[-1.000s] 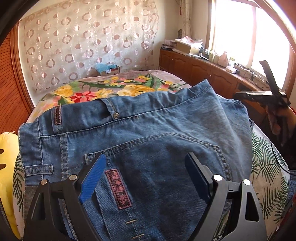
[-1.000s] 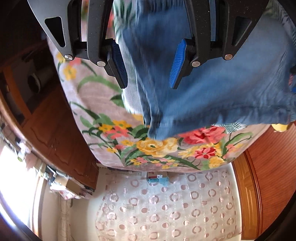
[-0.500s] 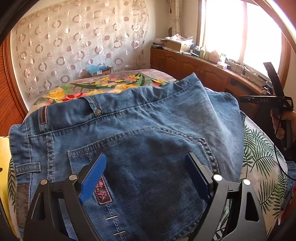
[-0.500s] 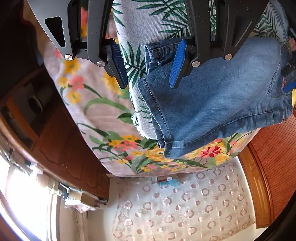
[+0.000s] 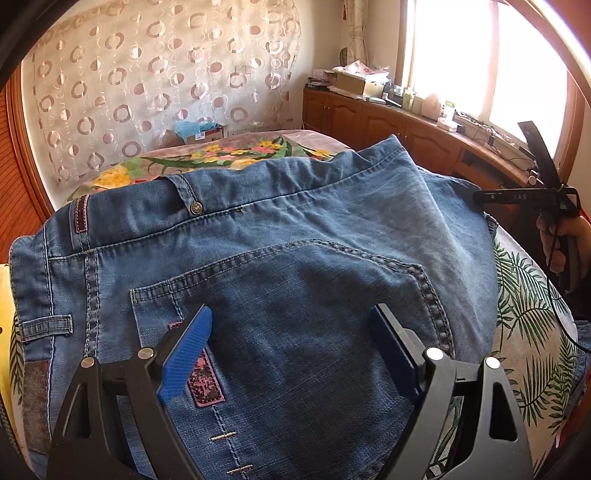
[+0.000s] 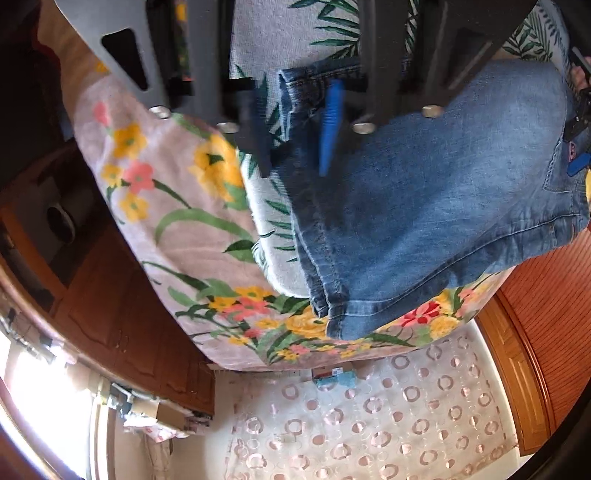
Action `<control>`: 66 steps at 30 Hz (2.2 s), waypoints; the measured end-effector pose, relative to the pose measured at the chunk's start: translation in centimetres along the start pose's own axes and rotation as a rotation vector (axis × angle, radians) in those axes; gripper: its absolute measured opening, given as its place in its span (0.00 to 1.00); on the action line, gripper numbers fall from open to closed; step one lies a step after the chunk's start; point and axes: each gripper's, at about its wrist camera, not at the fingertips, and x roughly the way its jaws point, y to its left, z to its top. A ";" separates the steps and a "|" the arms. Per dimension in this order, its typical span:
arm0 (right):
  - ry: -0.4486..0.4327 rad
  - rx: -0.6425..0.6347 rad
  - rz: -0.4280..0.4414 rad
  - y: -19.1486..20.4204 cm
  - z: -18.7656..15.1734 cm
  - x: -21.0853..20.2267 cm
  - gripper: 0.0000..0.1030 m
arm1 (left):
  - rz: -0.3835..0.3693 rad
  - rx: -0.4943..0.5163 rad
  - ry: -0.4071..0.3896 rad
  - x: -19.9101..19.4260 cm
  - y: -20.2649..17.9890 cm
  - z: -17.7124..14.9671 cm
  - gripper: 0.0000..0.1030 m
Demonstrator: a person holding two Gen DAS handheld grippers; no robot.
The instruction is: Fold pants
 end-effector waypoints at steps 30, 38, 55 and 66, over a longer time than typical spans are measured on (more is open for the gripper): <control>-0.077 -0.127 -0.085 0.4 -5.3 -3.0 0.07 | 0.154 -0.024 -0.024 -8.0 0.4 -2.2 0.85; -0.101 -0.125 -0.089 0.7 -5.6 -2.5 0.07 | 0.197 -0.060 -0.031 -10.6 0.6 -4.3 0.85; -0.209 -0.238 0.184 11.7 -1.7 -8.2 0.07 | 0.203 -0.089 -0.054 -12.4 1.2 -5.1 0.85; -0.073 -0.310 0.409 18.0 -3.0 -7.5 0.08 | 0.179 -0.091 -0.047 -11.9 1.0 -5.3 0.85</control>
